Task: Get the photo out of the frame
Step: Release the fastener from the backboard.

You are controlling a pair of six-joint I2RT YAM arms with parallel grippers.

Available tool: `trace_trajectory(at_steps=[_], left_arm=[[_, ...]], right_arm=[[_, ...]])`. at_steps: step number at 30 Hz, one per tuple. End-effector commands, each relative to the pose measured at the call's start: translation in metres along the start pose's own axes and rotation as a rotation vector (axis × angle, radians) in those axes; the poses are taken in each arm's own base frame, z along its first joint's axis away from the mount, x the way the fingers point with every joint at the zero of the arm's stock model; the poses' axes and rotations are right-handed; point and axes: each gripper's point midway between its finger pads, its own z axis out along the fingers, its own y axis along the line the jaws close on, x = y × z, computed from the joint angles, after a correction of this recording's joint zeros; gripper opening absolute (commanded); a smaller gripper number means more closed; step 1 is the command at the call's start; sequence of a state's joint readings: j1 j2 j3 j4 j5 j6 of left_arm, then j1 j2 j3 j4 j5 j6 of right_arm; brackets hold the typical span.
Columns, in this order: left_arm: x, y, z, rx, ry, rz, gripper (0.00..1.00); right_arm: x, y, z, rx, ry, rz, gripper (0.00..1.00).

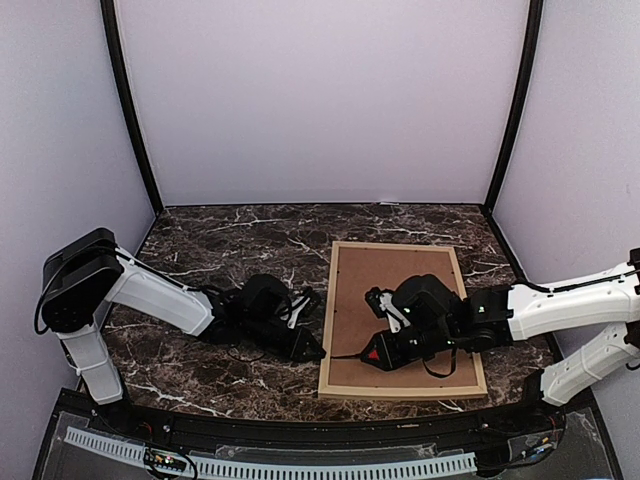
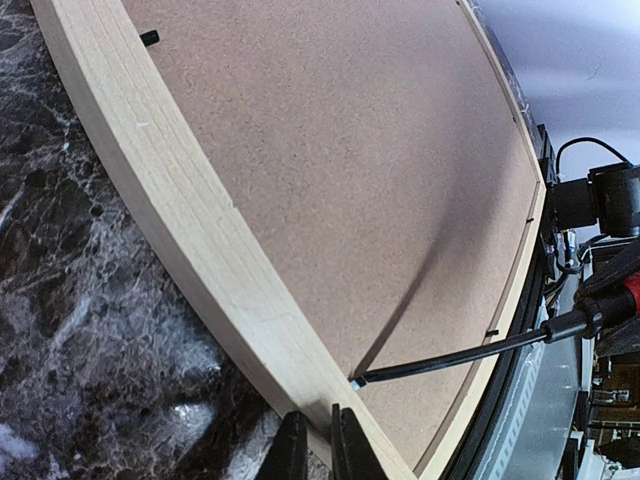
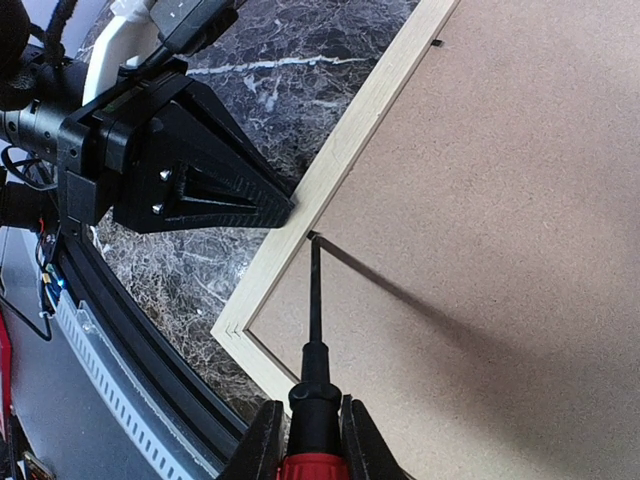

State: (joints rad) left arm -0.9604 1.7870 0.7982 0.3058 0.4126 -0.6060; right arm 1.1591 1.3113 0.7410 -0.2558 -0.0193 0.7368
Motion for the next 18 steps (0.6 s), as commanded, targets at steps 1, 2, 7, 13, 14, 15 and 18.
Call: trace_trajectory(at_steps=[1,2,7,13,14,15,18], left_arm=[[0.027,0.010,0.018,-0.047,0.084,0.027,0.10],[0.027,0.010,0.019,-0.048,0.085,0.029,0.10],[0.028,0.011,0.019,-0.052,0.087,0.029,0.10],[0.029,0.011,0.019,-0.054,0.091,0.030,0.09],[0.029,0.011,0.019,-0.056,0.090,0.029,0.09],[0.029,0.012,0.020,-0.057,0.091,0.029,0.09],[0.030,0.011,0.020,-0.057,0.092,0.030,0.09]], right_arm=[[-0.021,0.023,0.004,-0.056,-0.067,-0.033,0.00],[-0.022,0.023,0.004,-0.052,-0.069,-0.034,0.00],[-0.025,0.027,0.004,-0.053,-0.068,-0.045,0.00],[-0.028,0.031,0.005,-0.056,-0.071,-0.051,0.00],[-0.028,0.032,0.005,-0.058,-0.071,-0.053,0.00],[-0.029,0.033,0.005,-0.059,-0.073,-0.054,0.00],[-0.032,0.036,0.004,-0.063,-0.076,-0.059,0.00]])
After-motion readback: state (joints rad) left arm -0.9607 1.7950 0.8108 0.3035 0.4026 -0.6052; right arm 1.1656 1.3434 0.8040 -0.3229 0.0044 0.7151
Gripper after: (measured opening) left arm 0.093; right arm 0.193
